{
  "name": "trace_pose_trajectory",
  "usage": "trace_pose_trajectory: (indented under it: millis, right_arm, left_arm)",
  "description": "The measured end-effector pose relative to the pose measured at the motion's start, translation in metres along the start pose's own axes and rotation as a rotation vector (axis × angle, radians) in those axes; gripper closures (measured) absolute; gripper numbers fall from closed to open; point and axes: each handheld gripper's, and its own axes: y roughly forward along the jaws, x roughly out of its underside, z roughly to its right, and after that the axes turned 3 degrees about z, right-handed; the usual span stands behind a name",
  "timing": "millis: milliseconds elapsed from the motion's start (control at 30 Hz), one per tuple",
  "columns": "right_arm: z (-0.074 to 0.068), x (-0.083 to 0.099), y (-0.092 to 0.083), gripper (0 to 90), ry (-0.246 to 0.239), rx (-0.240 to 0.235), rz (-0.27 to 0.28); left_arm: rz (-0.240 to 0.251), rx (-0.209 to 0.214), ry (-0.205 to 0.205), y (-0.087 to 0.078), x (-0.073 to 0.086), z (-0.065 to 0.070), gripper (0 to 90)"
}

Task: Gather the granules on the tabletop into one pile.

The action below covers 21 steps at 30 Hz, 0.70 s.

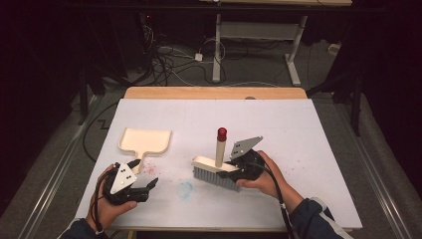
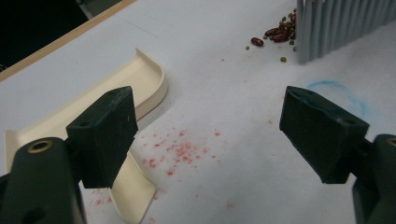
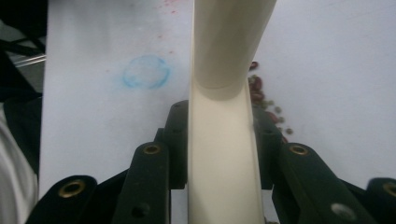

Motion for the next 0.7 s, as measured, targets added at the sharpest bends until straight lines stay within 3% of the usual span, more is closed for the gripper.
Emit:
trace_pose_trajectory:
  millis: [133,233,367,400,433,467,567,667,700]
  right_arm:
    - [0.0,-0.001,-0.015,67.6,0.005,0.018,0.033]
    - [-0.002,0.0,-0.032,67.6,0.008,0.075,0.042]
    - [-0.006,0.013,-0.063,67.6,0.046,0.213,0.038]
    - [-0.006,0.013,-0.063,67.6,0.046,0.213,0.038]
    - [-0.007,0.02,-0.075,67.6,0.08,0.276,0.048]
    - [-0.007,0.02,-0.075,67.6,0.08,0.276,0.048]
    - [-0.006,0.035,-0.089,67.5,0.137,0.367,0.051]
    - [-0.003,0.05,-0.093,67.5,0.175,0.472,0.015]
    - [-0.001,0.058,-0.088,67.5,0.187,0.551,-0.036]
  left_arm:
    - [0.0,0.002,0.002,0.0,0.0,0.0,18.4]
    - [0.002,0.001,0.001,-0.001,0.0,0.0,18.4]
    - [0.004,-0.002,-0.001,-0.002,0.0,0.0,18.4]
    - [0.005,-0.003,-0.001,-0.003,0.0,0.0,18.4]
    - [0.006,-0.003,-0.001,-0.003,0.0,0.0,18.4]
    - [0.007,-0.004,-0.001,-0.003,0.0,0.0,18.4]
    - [0.004,-0.004,0.004,-0.002,0.0,0.0,18.4]
    - [0.005,-0.003,0.006,-0.002,-0.001,0.001,18.4]
    - [0.006,-0.004,0.003,-0.001,-0.002,0.001,18.4]
